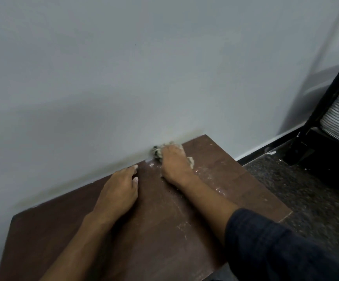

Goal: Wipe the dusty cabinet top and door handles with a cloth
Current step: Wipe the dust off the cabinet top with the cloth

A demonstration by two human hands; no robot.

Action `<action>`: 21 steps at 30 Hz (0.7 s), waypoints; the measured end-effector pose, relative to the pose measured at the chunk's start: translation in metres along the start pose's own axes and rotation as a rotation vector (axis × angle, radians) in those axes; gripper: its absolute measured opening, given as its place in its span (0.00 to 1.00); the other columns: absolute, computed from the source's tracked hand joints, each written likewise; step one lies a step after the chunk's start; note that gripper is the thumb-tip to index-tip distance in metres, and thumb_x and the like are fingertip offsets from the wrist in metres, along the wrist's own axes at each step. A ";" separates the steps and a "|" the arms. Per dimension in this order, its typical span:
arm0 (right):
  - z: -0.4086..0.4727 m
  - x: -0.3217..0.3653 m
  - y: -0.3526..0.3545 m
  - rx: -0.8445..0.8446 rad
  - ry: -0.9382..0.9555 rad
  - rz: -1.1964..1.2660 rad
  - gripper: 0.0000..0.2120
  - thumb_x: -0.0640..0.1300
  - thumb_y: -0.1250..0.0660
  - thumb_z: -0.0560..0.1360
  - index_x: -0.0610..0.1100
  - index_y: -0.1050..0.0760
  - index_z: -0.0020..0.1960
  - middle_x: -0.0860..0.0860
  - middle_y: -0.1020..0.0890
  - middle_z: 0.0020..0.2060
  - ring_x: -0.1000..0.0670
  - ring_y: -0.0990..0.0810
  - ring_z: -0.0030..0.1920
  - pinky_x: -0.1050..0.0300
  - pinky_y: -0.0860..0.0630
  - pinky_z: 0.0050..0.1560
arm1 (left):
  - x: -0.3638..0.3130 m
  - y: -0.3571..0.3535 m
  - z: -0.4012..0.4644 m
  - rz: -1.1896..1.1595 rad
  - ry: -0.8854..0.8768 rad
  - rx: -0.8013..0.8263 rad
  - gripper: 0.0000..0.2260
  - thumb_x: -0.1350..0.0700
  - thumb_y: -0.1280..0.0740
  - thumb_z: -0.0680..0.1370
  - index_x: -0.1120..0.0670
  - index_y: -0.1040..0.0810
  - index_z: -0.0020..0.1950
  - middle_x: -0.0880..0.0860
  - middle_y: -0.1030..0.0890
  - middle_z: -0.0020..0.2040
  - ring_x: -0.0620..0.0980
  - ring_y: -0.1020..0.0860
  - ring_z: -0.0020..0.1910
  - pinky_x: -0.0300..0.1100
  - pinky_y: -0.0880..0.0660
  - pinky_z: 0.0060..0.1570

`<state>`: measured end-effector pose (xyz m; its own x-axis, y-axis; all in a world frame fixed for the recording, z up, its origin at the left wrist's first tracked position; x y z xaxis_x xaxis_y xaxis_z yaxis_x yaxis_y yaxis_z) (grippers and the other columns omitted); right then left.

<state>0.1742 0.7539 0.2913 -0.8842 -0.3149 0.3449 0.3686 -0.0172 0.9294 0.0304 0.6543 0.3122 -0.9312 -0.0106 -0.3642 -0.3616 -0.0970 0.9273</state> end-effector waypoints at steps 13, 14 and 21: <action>-0.009 -0.003 -0.001 0.030 0.108 0.081 0.34 0.40 0.26 0.67 0.42 0.31 0.71 0.44 0.28 0.70 0.44 0.34 0.73 0.50 0.44 0.76 | 0.002 0.005 -0.015 -0.082 0.091 0.154 0.31 0.55 0.40 0.81 0.51 0.51 0.81 0.46 0.26 0.61 0.44 0.26 0.57 0.39 0.31 0.56; -0.014 0.010 -0.006 0.053 0.146 0.121 0.37 0.39 0.25 0.66 0.41 0.33 0.73 0.43 0.30 0.72 0.44 0.36 0.74 0.50 0.47 0.78 | -0.002 0.008 -0.013 -0.072 0.099 0.182 0.32 0.56 0.40 0.81 0.53 0.54 0.81 0.47 0.25 0.61 0.46 0.26 0.56 0.40 0.30 0.56; -0.038 -0.026 0.002 0.117 0.219 0.270 0.25 0.40 0.38 0.78 0.48 0.33 0.75 0.48 0.34 0.76 0.48 0.39 0.77 0.45 0.44 0.78 | -0.005 0.004 -0.026 -0.107 0.126 0.198 0.34 0.52 0.39 0.82 0.50 0.56 0.81 0.51 0.30 0.73 0.50 0.29 0.69 0.47 0.31 0.68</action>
<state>0.2089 0.7266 0.2786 -0.6726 -0.4893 0.5552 0.5340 0.1987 0.8218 0.0349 0.6280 0.3158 -0.8787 -0.1355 -0.4577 -0.4711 0.0921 0.8773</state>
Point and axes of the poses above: each hand's wrist, its own z-axis towards the middle knuckle, its own y-axis out of the back of the hand, x = y × z, the point moved 6 cm from there along z, towards the middle knuckle
